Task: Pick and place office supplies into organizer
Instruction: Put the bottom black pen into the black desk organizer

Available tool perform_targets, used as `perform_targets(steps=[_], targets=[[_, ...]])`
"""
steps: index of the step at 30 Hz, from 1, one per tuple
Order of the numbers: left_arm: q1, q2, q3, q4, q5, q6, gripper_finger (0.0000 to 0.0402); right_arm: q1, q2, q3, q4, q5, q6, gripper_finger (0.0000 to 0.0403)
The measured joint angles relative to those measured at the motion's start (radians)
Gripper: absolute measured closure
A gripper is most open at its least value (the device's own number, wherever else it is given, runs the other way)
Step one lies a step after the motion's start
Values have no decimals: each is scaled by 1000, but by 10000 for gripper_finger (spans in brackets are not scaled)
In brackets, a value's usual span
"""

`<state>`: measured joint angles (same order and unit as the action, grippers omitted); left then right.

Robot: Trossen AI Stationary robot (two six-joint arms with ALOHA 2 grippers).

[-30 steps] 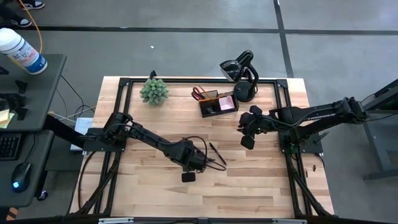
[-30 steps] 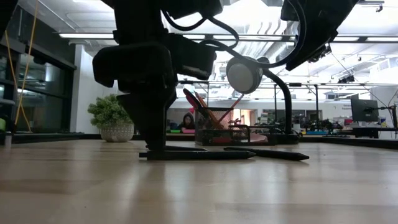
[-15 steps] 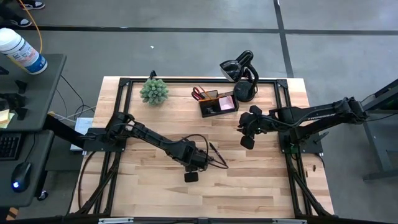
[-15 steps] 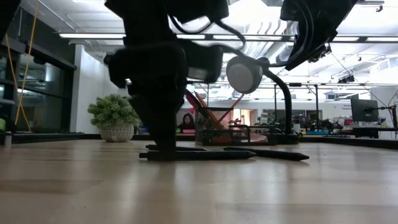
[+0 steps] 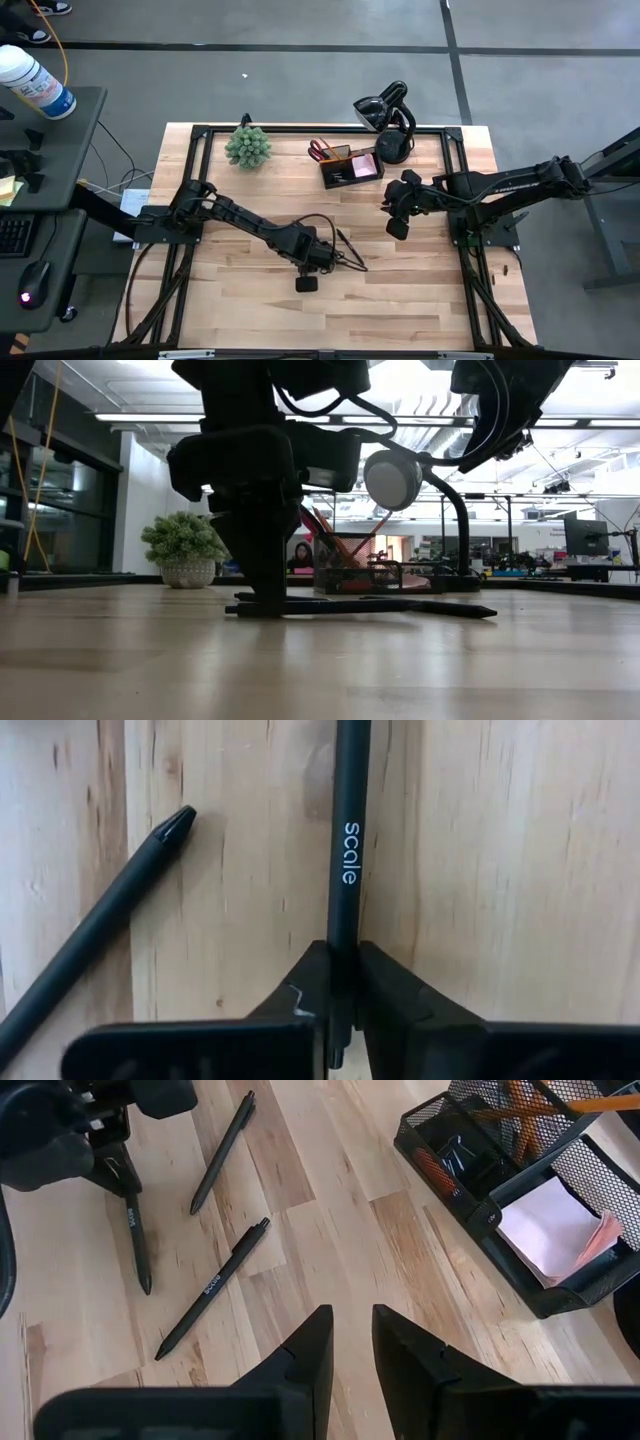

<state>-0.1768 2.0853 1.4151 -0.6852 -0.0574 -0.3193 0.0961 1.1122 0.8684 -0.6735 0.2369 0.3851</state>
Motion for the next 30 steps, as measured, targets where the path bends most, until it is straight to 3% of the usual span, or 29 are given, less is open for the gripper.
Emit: perform_targets(steps=[7, 13, 25, 30], targets=[[1, -25, -4, -18, 15, 9, 397, 0, 0, 0, -32, 9, -6, 336], [15, -100, -6, -70, -34, 23, 400, 0, -9, 0, -84, 61, -12, 336], [137, -217, -4, -74, -127, 100, 399, 0, -26, 0, -88, 72, 3, 336], [216, -239, -3, -59, -22, 201, 401, 0, -30, 0, -93, 72, 8, 336]])
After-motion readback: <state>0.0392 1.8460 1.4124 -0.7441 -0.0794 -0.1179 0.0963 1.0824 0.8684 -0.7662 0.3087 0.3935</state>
